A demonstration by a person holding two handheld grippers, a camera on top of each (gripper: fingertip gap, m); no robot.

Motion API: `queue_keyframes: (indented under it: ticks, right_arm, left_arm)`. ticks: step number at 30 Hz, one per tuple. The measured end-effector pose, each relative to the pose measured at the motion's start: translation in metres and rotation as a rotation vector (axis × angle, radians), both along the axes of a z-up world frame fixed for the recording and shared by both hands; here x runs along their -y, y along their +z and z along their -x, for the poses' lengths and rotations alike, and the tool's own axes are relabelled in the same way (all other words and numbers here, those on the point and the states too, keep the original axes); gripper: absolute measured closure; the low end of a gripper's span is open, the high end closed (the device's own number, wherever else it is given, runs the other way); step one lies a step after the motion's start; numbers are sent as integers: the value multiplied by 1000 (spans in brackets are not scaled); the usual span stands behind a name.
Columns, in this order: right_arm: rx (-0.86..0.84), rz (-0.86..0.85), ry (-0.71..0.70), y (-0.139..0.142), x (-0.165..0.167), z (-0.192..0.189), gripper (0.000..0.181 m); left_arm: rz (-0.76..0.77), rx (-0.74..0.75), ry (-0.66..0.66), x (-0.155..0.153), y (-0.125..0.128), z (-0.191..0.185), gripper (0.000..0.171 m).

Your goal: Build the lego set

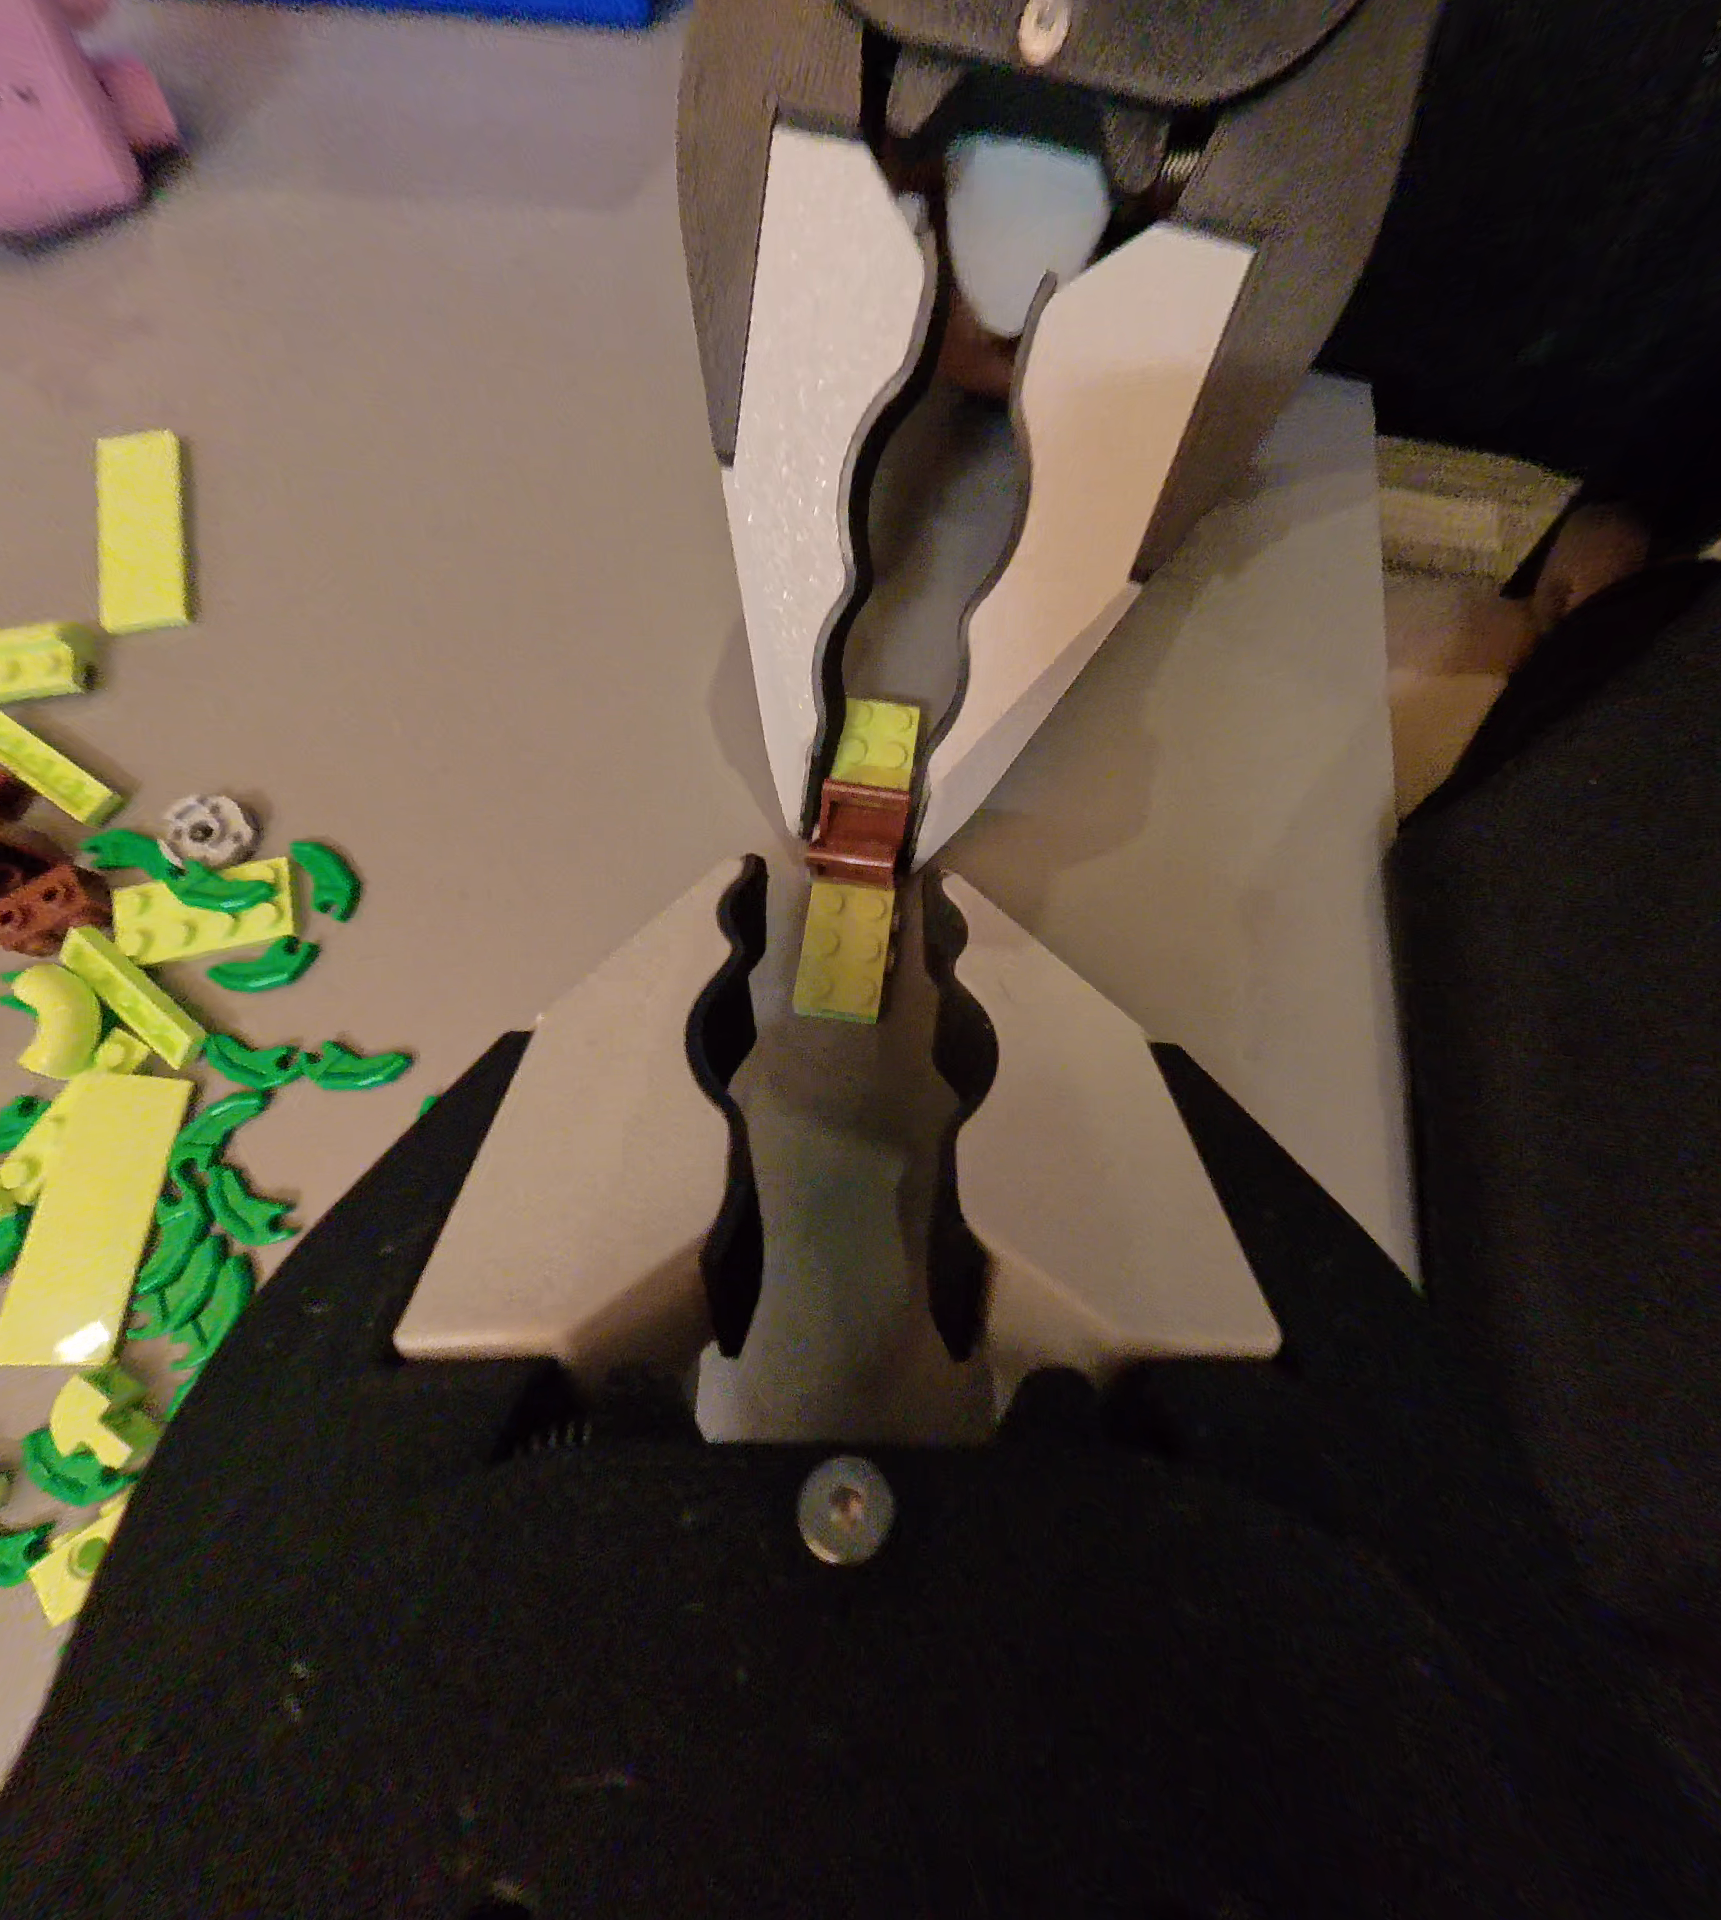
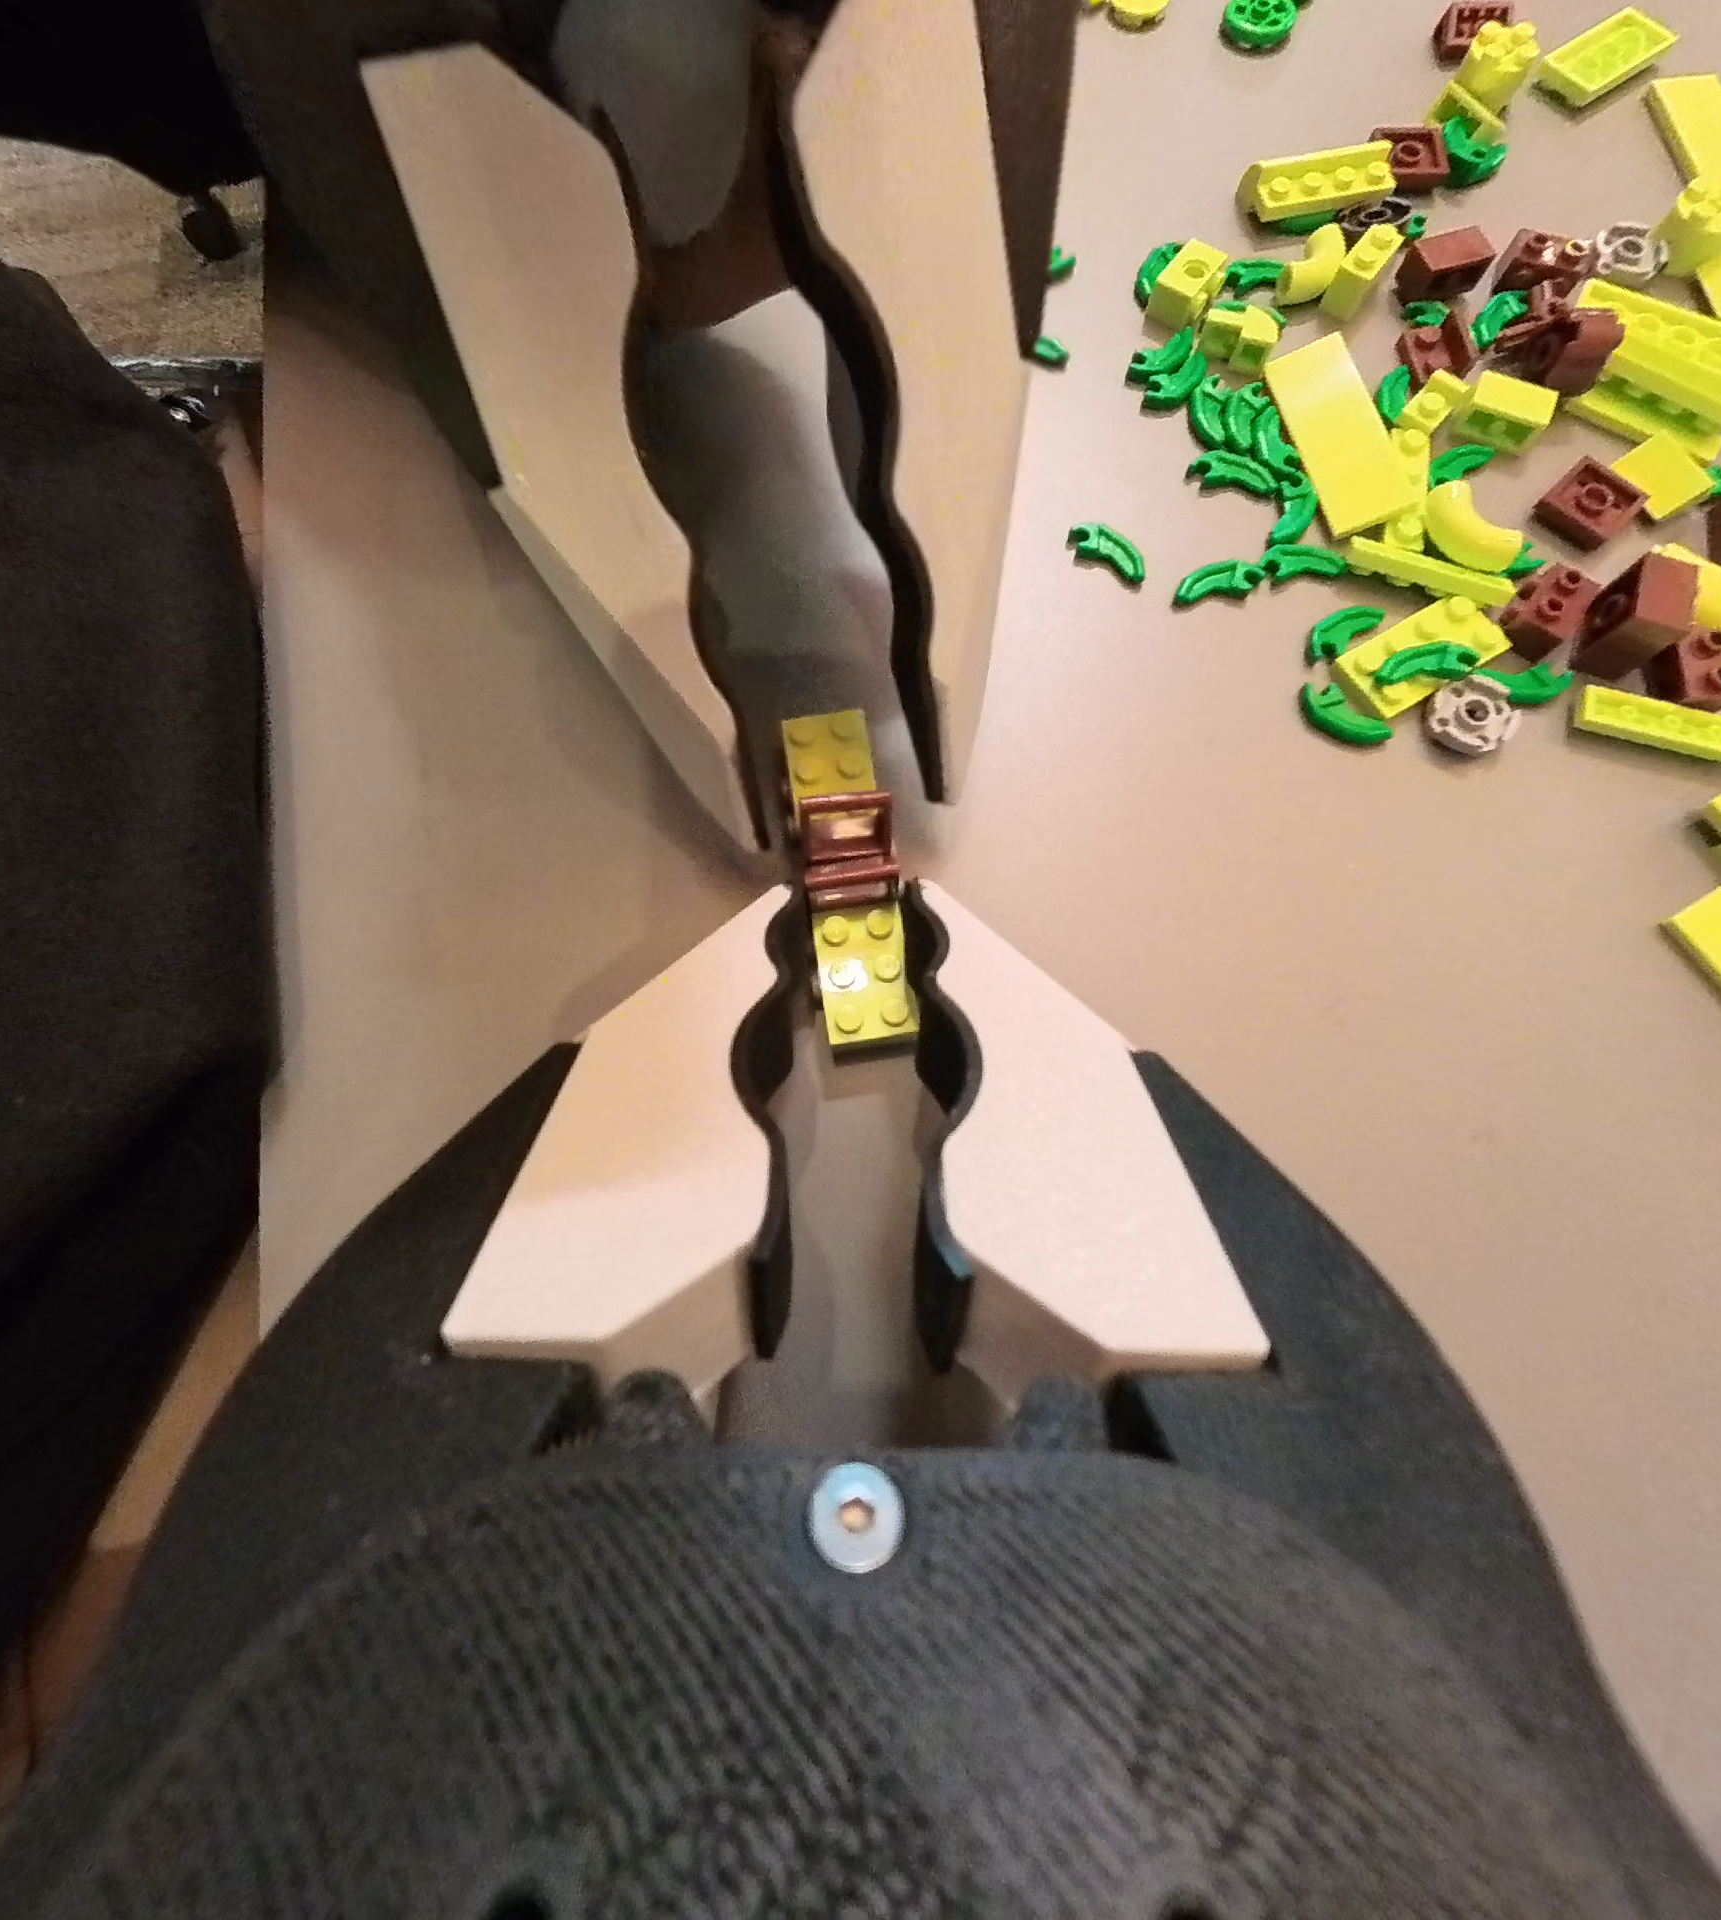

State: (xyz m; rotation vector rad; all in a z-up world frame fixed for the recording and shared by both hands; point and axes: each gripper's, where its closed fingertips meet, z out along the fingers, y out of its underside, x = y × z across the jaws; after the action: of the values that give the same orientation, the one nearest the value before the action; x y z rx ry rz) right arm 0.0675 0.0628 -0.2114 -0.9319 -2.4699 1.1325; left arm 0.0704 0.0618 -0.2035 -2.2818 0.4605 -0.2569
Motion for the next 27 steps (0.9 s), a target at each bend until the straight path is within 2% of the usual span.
queue_keyframes:
  ticks: [4,8,12,17,23,27]
  right_arm:
    - [1,1,0,0,0,0,165]
    - [1,1,0,0,0,0,165]
    - [0,0,0,0,0,0,165]
    - [0,0,0,0,0,0,165]
    - [-1,0,0,0,0,0,165]
    - [-1,-1,-1,0,-1,0,165]
  left_arm:
    - [-71,4,4,0,14,-2,145]
    - [-100,7,-5,2,21,-4,165]
    - [-78,32,39,0,18,0,171]
    - [-38,95,38,0,12,-4,171]
    - [-5,49,20,-3,5,-11,171]
    - [-11,75,16,-3,6,-12,171]
